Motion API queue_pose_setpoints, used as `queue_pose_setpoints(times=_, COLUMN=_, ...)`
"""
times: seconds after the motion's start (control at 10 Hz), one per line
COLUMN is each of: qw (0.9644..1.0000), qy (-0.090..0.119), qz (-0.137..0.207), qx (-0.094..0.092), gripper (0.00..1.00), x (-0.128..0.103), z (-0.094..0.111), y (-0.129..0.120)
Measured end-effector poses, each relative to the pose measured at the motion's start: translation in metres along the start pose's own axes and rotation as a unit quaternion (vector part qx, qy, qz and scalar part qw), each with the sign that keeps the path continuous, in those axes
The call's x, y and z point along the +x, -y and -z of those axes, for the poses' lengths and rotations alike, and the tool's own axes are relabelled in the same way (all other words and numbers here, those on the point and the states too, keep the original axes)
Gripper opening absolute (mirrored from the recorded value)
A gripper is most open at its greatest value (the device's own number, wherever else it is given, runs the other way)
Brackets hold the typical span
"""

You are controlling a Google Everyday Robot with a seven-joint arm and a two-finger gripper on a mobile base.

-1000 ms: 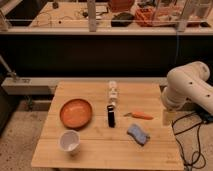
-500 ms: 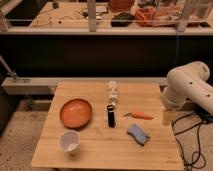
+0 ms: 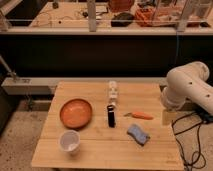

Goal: Knock the eraser over

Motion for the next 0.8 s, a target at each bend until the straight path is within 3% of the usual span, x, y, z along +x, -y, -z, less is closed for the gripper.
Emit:
queue_pose_setpoints(times=0.3, qw=0.9999, qy=0.005, qz=0.014, qx=0.001, gripper=0.68, x=-0.017, z=0.003, y=0.0)
queue_pose_setpoints(times=0.5, qw=0.9998, qy=0.007, qz=0.02, qx=0.002, gripper=0.53, x=-0.018, z=0.004, y=0.0)
queue_pose_setpoints(times=0.6, qw=0.9996, qy=0.008, qz=0.026, qx=0.003, gripper=0.4, x=-0.025, z=0.004, y=0.0)
queue_pose_setpoints(times=0.8, qw=0.9994, qy=0.012, qz=0.034, qx=0.004, gripper=0.23, x=-0.039, z=0.006, y=0.0)
